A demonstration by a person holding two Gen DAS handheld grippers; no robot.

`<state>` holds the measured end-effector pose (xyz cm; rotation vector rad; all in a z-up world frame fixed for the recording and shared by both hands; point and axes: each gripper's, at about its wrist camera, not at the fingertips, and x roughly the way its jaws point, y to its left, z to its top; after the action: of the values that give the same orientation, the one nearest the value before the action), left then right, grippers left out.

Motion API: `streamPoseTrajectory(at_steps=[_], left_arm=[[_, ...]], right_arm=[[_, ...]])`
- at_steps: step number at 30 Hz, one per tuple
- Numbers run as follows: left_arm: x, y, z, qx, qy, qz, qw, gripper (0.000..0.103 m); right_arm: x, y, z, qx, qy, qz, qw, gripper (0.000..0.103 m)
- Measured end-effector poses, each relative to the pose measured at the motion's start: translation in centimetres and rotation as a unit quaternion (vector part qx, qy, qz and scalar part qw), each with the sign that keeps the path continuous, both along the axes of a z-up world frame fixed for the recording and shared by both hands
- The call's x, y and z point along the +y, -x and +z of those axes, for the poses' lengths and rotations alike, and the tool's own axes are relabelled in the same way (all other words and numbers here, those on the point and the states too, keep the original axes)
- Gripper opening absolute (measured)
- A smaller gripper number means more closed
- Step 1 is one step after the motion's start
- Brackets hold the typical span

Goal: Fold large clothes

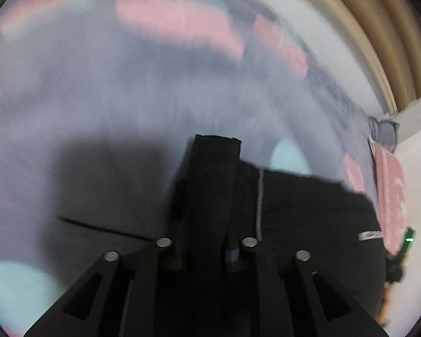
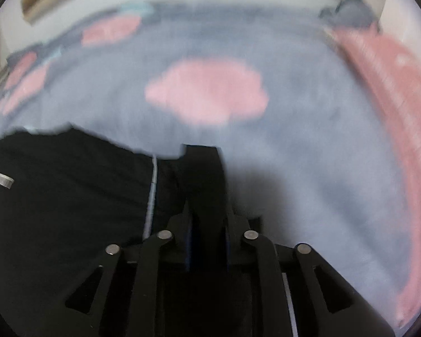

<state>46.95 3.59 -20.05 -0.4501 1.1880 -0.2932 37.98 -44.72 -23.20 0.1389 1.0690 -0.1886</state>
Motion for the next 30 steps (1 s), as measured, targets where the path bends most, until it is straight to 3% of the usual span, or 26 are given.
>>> streamPoseTrajectory(at_steps=[2, 5, 9, 10, 12, 15, 18, 20, 21, 23, 26, 30], left_arm=[[0.1, 0.0, 0.3, -0.01, -0.002, 0.0, 0.9999, 0.021], [-0.9, 0.4, 1.0, -0.032, -0.037, -0.025, 0.9985, 0.023], [0.5, 1.1, 2.5, -0.042, -0.021, -0.039, 0.9982, 0.027], [0.9, 1.3, 3.2, -0.036, -0.03, -0.046, 0.9979, 0.028], [1.7, 2.5, 6.2, -0.058, -0.069, -0.065, 0.9938, 0.028], [2.8, 5.3, 11.3, -0.115, -0.089, -0.067, 0.987, 0.029], [2.3, 9.2, 15.6, -0.171, -0.075, -0.076, 0.9795, 0.042], [0.5, 12.1, 17.4, -0.208, -0.062, -0.097, 0.9714, 0.058], [-1.2, 14.0, 18.1, -0.226, -0.052, -0.121, 0.9651, 0.059], [-3.9, 16.1, 18.3, -0.242, -0.04, -0.146, 0.9585, 0.059], [-8.1, 17.7, 16.7, -0.233, -0.037, -0.163, 0.958, 0.059], [-12.5, 15.9, 10.4, -0.163, -0.078, -0.156, 0.9711, 0.059]], right_arm=[[-0.3, 0.1, -0.4, -0.007, -0.003, -0.002, 1.0, 0.019], [-0.5, 0.3, -0.7, -0.011, -0.007, -0.004, 1.0, 0.023], [-0.2, 0.8, 0.5, -0.017, -0.009, 0.004, 1.0, 0.028], [-0.2, 1.2, 0.9, -0.015, -0.005, 0.006, 1.0, 0.034], [0.3, 2.8, 3.0, -0.015, 0.006, 0.013, 1.0, 0.052], [2.3, 6.9, 8.1, -0.069, 0.022, 0.047, 0.996, 0.07], [4.8, 9.8, 12.2, -0.109, -0.003, 0.075, 0.991, 0.072], [6.9, 11.1, 14.2, -0.12, -0.031, 0.086, 0.989, 0.072], [8.1, 11.5, 14.9, -0.118, -0.045, 0.089, 0.988, 0.072], [10.3, 11.8, 15.4, -0.11, -0.079, 0.104, 0.985, 0.072], [13.4, 11.3, 14.2, -0.095, -0.114, 0.121, 0.981, 0.072], [16.5, 9.6, 9.5, -0.067, -0.05, 0.104, 0.991, 0.072]])
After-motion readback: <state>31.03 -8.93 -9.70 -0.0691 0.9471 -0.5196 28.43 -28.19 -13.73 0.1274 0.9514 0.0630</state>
